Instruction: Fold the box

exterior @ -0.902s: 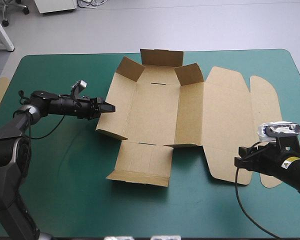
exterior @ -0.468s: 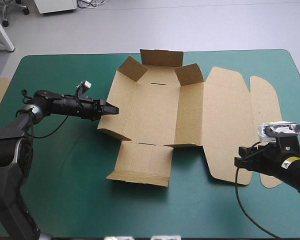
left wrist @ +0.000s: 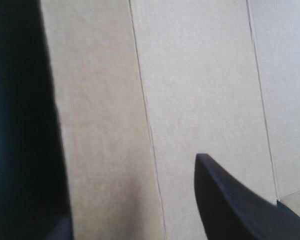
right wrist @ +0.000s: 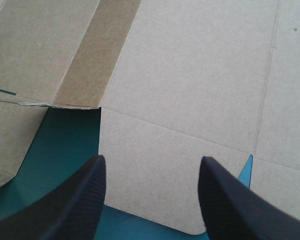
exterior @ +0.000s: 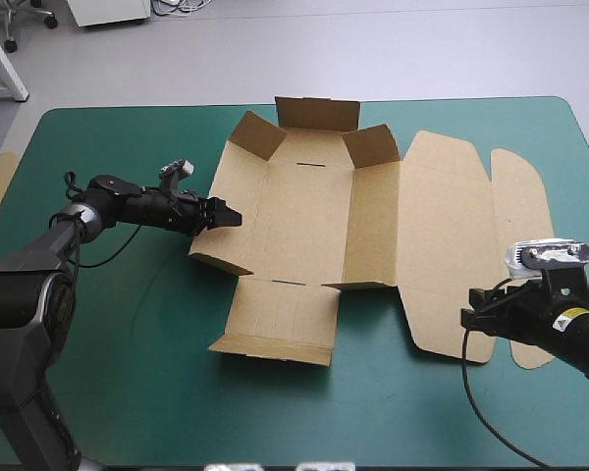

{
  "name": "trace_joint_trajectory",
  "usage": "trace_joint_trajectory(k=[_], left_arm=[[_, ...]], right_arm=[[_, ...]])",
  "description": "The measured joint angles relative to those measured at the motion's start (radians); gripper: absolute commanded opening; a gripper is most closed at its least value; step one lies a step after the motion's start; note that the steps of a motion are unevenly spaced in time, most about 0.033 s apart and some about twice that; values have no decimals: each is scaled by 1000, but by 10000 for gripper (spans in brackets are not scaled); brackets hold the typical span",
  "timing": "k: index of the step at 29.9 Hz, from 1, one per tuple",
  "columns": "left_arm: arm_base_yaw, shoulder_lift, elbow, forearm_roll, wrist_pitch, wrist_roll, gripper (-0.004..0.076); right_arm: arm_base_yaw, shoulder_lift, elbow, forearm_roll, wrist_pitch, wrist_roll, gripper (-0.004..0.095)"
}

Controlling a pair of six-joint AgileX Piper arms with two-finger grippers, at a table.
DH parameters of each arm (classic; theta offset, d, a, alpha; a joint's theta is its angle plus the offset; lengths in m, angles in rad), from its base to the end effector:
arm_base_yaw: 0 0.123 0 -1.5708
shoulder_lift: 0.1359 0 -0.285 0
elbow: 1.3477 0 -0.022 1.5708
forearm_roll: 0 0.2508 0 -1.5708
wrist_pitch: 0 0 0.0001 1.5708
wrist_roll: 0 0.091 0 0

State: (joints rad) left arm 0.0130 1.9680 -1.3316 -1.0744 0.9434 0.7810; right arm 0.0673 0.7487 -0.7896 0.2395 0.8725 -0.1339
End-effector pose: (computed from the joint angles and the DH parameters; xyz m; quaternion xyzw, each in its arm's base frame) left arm 0.3982 -0.0597 0.1985 0.0583 0.9024 -0.3796 0.1956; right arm 0.1306 0.0254 0.3376 -0.0579 0.9081 0.1013 0.4023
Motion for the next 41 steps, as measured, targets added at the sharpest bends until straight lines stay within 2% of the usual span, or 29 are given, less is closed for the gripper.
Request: trace_joint_trajectory(k=[4,9,14,20,30,41], left_arm=[[0,0,0,5,-9,-28,348],[-19,0,0,32,42,-36,348],[-35,0,0,32,-9,-37,333],[-35,0,0,24,-79,-43,218],[-35,0,0,6,-117,-54,-11],[-36,0,-2,2,-94,-35,-10]], right_arm=[[0,0,0,0,0,0,523],[0,0,0,-7,4,0,513],[0,0,0,-8,4,0,513],[0,0,0,-8,8,0,513],[0,0,0,-11,13,0,511],[0,0,0,-11,38,0,509]])
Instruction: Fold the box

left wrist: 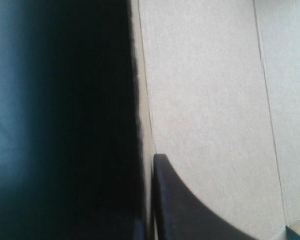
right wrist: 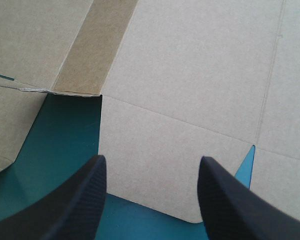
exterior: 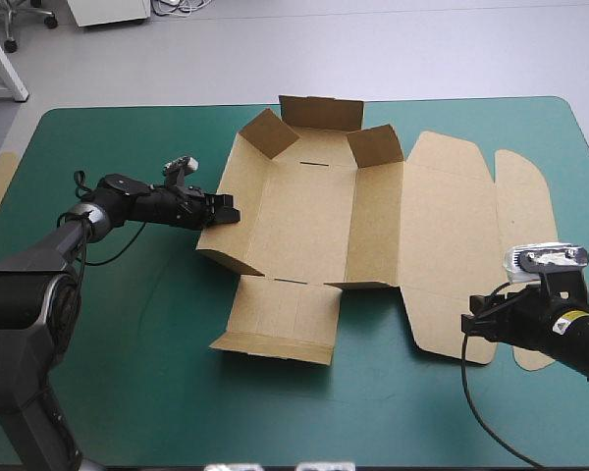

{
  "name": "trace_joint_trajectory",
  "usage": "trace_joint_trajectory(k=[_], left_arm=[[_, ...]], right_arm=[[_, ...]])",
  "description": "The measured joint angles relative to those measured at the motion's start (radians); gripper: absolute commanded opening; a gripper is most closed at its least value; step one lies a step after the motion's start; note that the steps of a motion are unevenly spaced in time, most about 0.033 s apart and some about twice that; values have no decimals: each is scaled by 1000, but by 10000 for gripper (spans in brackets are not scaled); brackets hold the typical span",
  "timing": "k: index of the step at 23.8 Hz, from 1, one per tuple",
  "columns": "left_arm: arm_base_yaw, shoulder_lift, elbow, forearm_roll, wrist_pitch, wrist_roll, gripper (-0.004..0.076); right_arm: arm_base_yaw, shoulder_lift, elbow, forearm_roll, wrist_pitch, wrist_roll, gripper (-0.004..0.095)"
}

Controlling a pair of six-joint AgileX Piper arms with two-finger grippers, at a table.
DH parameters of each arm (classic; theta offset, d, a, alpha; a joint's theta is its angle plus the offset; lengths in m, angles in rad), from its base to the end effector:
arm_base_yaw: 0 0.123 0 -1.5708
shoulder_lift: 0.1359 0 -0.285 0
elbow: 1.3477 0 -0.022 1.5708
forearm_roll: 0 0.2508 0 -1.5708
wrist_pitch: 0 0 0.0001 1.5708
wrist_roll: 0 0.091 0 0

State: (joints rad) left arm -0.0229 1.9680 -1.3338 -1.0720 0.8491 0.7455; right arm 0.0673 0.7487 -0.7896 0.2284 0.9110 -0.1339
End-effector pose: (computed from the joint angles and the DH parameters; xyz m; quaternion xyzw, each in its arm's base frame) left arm 0.4033 -0.0693 0.1976 0.0404 0.9075 -0.3583 0.2156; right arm 0.1282 0.0250 0.3349 -0.0623 0.9158 0.0972 0.3848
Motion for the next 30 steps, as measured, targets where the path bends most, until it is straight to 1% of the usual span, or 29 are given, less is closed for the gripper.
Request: trace_joint_trajectory(k=[2,6,9,10,12,17,22,26,30], left_arm=[[0,0,-2,10,13,0,-10],[2,0,-6,37,82,30,-10],[3,-3,-7,70,193,106,-10],[3,-3,-15,96,247,124,-10],[2,-3,-56,140,302,136,-10],[1,-3,-211,213,338,124,-10],[-1,-2,-410,319,323,73,-10],[-1,16,-586,382,369,65,-10],[-4,38,-686,466,388,47,-10]], right_arm=[[0,0,0,-5,0,0,509],[0,0,-4,-45,0,0,509],[0,0,-20,-126,3,0,509],[0,0,-26,-148,3,1,509],[0,0,-40,-166,3,3,509],[0,0,-46,-162,-3,3,509],[0,0,-46,-145,-1,3,509],[0,0,-46,-130,4,3,509],[0,0,-46,-127,4,3,509]])
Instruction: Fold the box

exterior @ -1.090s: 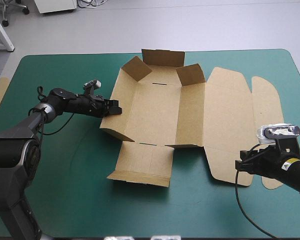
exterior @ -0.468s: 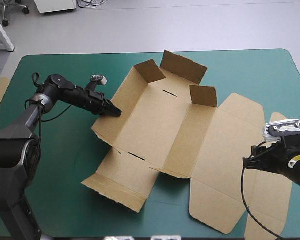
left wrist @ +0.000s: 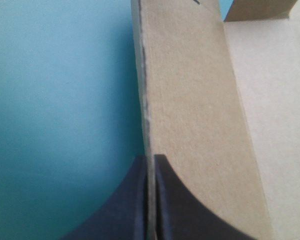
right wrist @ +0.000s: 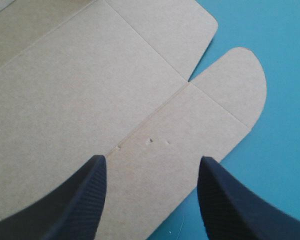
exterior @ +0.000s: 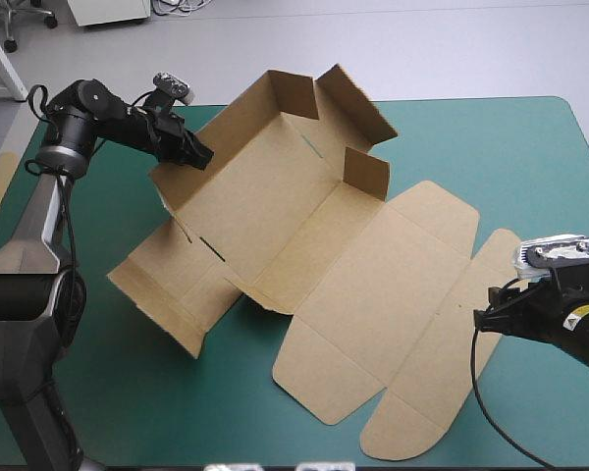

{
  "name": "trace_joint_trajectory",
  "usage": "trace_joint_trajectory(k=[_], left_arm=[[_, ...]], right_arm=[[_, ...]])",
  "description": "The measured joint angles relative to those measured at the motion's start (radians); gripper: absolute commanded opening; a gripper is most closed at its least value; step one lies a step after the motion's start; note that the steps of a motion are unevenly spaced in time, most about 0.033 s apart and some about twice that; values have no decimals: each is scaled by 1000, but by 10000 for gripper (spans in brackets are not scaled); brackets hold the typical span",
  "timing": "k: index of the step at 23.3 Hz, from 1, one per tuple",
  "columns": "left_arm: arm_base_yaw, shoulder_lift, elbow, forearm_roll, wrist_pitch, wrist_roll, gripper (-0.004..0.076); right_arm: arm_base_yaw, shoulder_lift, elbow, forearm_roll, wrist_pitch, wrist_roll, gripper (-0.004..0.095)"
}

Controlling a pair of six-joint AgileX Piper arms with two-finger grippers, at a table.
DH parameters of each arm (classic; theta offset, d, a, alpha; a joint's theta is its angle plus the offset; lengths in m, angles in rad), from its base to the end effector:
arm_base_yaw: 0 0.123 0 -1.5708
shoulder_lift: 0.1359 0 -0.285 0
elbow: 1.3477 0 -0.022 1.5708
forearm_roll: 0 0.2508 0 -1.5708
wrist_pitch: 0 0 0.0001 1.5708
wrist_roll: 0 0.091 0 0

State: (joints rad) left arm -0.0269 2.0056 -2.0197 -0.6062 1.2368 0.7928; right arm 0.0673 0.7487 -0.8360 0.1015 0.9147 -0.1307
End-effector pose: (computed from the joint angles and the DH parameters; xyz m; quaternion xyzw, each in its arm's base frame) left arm 0.4365 -0.0608 0.3428 0.3396 0.8685 -0.1980 0.3019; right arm 0.1289 0.0160 0.3476 -0.0783 0.9105 0.0365 0.4043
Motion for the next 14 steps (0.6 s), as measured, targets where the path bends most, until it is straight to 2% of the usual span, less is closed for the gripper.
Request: trace_joint_trajectory(k=[6,8,11,14], left_arm=[[-18,1,-16,140,3,8,-8],[-45,1,-18,175,-4,60,11],[-110,1,-19,219,-11,218,11],[-137,1,-19,175,0,323,11]], right_arm=[[0,0,0,0,0,0,509],[0,0,0,1,0,-1,509],[0,0,0,1,0,-1,509],[0,0,0,1,0,-1,509]])
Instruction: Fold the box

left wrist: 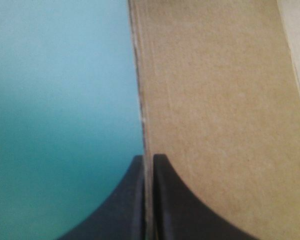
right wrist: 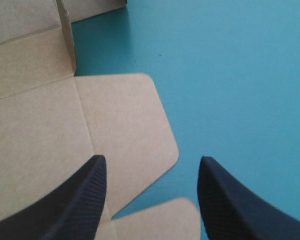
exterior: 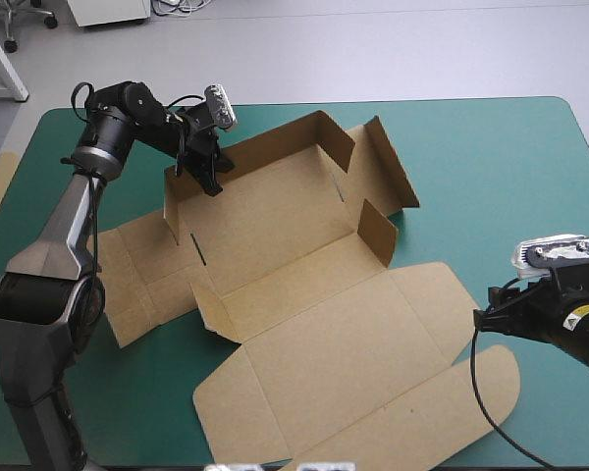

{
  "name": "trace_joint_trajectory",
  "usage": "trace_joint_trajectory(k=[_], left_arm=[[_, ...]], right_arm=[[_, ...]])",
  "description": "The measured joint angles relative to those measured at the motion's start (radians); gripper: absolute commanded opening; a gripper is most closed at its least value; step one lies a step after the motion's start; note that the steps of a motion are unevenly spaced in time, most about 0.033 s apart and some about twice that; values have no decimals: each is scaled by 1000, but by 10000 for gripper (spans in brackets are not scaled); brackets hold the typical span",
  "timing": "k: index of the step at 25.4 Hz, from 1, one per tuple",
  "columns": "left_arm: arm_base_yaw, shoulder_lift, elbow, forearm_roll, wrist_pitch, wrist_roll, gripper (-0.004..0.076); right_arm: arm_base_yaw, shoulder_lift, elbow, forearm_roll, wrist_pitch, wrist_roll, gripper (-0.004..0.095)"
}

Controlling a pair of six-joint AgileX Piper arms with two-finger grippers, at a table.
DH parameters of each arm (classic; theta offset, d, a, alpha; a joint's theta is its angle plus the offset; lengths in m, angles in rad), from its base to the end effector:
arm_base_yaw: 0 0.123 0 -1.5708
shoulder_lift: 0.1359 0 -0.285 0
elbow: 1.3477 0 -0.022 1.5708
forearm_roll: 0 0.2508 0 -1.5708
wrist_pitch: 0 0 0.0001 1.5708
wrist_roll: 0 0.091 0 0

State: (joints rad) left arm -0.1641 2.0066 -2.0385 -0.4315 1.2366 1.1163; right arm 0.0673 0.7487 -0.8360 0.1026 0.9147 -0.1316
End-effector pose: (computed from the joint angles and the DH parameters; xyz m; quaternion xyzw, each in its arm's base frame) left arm 0.4277 -0.1073 0.3403 0.5502 0.7771 -0.0886 0.2926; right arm 0.1289 0.0161 0.3476 -0.0786 0.9105 0.0368 0.4043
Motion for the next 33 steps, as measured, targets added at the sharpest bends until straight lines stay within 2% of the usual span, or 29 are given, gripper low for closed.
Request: trace_joint_trajectory(k=[10,13,17,25,33], left_arm=[[-57,-1,0,-48,-2,394,11],[-85,-2,-1,-48,2,405,7],[-116,-17,-1,-6,1,379,-10],[-255,-126,10,245,16,134,-10],[-430,-284,184,441,-20,-59,-10]], right_arm=[[0,0,0,22,-8,0,509],[0,0,0,24,-8,0,509],[0,0,0,24,-9,0,509],[0,0,-1,13,-54,0,509],[0,0,-11,-35,-65,51,509]])
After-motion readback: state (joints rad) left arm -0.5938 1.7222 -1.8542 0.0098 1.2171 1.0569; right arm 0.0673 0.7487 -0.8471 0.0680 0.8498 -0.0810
